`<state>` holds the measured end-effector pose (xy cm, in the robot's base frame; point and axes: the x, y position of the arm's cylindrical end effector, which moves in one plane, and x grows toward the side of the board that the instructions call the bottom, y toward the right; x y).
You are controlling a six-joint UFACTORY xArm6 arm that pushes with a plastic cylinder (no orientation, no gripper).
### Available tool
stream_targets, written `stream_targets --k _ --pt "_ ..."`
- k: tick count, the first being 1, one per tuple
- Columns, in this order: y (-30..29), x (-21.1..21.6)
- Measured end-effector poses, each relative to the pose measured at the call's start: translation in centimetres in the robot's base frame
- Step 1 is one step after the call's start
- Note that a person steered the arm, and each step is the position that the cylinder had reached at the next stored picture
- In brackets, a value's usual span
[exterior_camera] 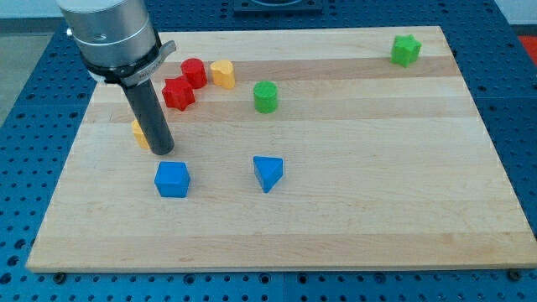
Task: Place the arm towards the left side of the yellow hexagon
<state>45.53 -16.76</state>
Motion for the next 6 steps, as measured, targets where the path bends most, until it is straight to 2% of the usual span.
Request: stream_targets --k 1,2,4,5,6 --pt "-0.1 0.0" --pt "-3.6 0.3" --pt "-8.0 4.0" --pt "-10.2 0.4" --pt "-10.7 -0.9"
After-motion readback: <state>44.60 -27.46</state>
